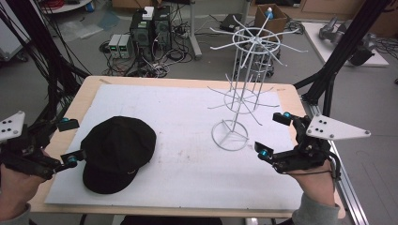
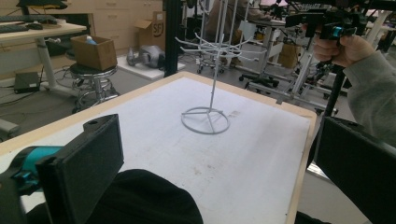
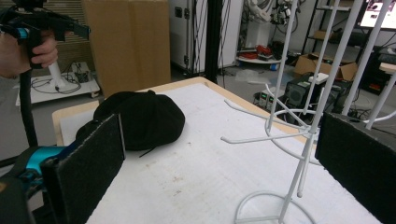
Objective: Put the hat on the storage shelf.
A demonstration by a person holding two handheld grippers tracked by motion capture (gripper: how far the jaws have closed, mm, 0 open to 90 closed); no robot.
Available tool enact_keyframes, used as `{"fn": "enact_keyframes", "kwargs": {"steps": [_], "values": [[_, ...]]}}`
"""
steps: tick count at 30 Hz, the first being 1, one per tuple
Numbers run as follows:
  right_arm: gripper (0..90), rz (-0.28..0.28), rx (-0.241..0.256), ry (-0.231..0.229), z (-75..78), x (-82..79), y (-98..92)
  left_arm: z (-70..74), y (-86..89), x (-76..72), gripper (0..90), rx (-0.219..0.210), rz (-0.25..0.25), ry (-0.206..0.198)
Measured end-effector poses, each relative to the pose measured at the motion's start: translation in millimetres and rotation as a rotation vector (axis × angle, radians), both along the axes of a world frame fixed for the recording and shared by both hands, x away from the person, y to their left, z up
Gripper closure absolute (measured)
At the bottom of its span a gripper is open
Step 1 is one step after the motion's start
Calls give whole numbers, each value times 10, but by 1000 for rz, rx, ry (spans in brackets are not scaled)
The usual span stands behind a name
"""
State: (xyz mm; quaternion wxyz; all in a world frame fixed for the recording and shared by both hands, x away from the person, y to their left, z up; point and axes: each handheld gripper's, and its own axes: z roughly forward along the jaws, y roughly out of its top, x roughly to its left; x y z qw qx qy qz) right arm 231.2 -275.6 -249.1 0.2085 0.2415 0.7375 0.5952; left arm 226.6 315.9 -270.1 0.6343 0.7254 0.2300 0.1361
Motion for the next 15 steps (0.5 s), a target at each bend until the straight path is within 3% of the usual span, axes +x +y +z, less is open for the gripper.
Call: {"fn": "enact_keyframes", "kwargs": {"steps": [8, 15], "values": [[7, 3, -4, 0, 0, -5, 12, -44, 19, 53, 17, 23, 44, 0], [7, 0, -8, 8, -14, 0, 19, -117, 44, 171, 17, 48, 62, 30]]}}
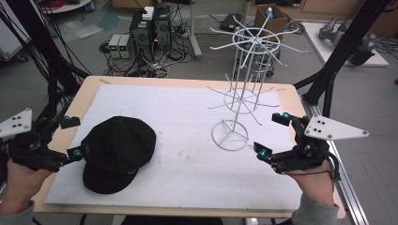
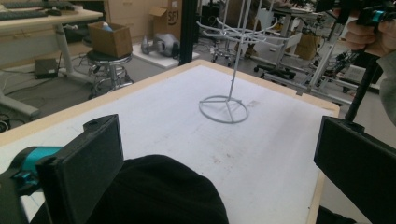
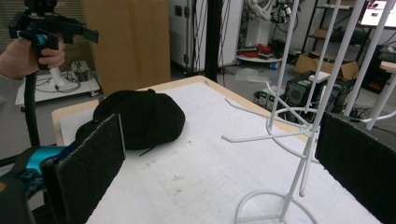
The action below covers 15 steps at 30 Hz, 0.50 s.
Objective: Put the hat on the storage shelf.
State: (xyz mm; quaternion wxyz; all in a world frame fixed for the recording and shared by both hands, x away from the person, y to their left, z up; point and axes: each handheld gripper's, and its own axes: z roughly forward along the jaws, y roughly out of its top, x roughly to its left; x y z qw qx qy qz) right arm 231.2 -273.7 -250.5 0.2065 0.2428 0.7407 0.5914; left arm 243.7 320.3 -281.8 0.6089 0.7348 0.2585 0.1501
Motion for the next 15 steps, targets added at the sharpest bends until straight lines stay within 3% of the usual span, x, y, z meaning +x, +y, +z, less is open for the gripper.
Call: {"fn": "enact_keyframes", "kwargs": {"steps": [8, 10, 15], "values": [[7, -4, -7, 5, -20, -13, 8, -71, 24, 139, 17, -3, 31, 10], [7, -6, -8, 2, -23, -25, 2, -87, 10, 179, 17, 15, 70, 1], [7, -20, -15, 12, -37, -68, -17, -157, -49, 289, 17, 11, 68, 23]]}}
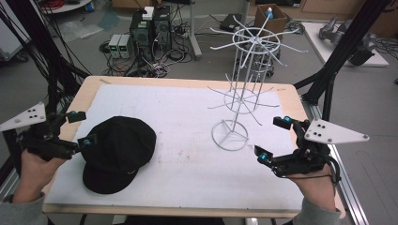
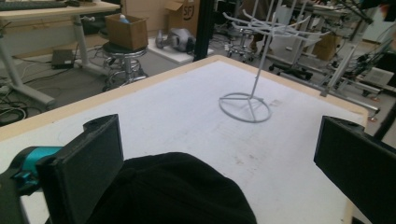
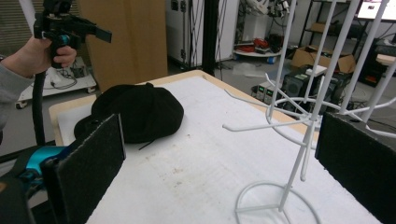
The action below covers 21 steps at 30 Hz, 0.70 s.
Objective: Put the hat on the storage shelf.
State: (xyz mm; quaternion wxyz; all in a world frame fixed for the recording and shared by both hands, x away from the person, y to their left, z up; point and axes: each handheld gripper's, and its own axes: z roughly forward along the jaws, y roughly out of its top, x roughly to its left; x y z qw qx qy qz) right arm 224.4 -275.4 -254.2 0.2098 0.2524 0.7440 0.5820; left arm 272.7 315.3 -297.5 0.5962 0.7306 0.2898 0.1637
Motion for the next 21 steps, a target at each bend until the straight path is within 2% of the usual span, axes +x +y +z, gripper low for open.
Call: {"fn": "enact_keyframes", "kwargs": {"steps": [8, 15, 21], "values": [[7, -26, -12, 15, -29, -111, -58, -104, -104, 202, 17, 12, 10, 29], [7, -41, -27, 20, -52, -179, -91, -144, -122, 338, 17, 9, 34, 57], [7, -55, -30, 24, -56, -221, -109, -194, -134, 527, 17, 9, 52, 84]]}}
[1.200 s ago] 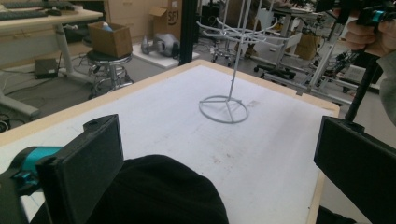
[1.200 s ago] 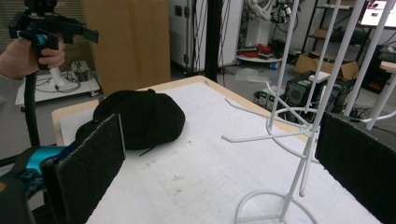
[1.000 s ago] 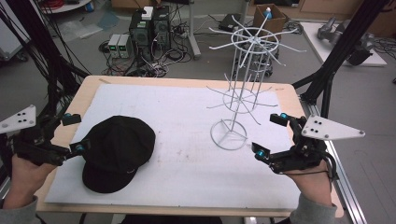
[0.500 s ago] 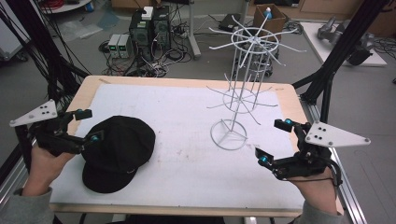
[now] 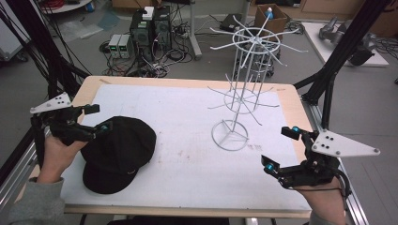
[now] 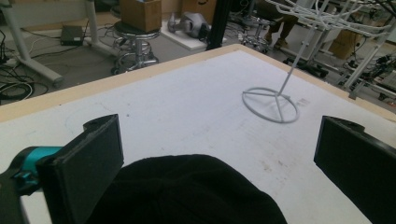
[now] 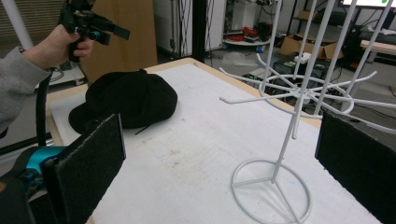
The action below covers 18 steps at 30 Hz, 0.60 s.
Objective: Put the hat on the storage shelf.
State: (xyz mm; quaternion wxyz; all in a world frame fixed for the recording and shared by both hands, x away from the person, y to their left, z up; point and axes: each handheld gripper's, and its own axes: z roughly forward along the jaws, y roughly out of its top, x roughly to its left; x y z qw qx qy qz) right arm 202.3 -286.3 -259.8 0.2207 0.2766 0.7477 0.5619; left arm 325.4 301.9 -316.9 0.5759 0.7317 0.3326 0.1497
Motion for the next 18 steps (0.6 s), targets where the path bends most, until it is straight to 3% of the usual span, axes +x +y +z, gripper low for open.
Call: {"fn": "enact_keyframes", "kwargs": {"steps": [3, 5, 7, 10, 11, 18], "values": [[7, -3, -2, 0, -8, -11, -9, -34, -39, 86, 18, 9, -11, 15], [7, -4, -3, 5, -11, -13, -12, -83, -67, 131, 17, 40, -20, 34], [7, -7, -4, 7, -22, -2, -17, -163, -80, 186, 18, 75, -21, 71], [7, -8, -5, 12, -36, 11, -19, -268, -63, 247, 18, 84, -17, 114], [7, -8, -6, 16, -38, 12, -16, -305, -64, 280, 18, 114, -11, 152], [7, -2, -11, 17, -49, 27, 7, -475, -50, 348, 25, 126, -3, 180]]}}
